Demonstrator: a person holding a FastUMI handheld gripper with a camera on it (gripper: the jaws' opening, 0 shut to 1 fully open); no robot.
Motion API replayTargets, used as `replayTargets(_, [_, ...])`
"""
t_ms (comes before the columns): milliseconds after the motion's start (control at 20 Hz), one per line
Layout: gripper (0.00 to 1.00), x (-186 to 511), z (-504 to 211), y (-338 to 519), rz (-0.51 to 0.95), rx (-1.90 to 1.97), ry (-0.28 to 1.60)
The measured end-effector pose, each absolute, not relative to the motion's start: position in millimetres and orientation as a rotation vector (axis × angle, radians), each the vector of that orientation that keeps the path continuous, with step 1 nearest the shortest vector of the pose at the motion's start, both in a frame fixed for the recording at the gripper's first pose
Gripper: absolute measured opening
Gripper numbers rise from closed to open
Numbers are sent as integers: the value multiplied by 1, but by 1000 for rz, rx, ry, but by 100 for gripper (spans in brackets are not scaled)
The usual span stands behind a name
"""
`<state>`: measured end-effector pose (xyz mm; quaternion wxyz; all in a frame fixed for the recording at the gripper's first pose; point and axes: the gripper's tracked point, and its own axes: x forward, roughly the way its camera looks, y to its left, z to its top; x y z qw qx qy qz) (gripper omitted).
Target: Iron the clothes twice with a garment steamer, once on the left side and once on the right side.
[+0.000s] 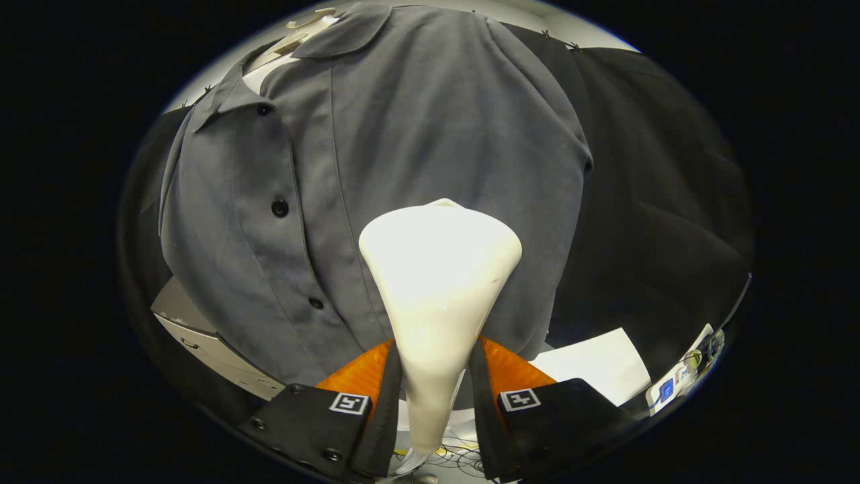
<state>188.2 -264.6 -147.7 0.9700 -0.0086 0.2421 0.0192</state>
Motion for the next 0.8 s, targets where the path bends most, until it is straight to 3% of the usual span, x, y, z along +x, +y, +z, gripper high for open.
replayTargets(800, [57, 175, -250, -286, 13, 41, 634])
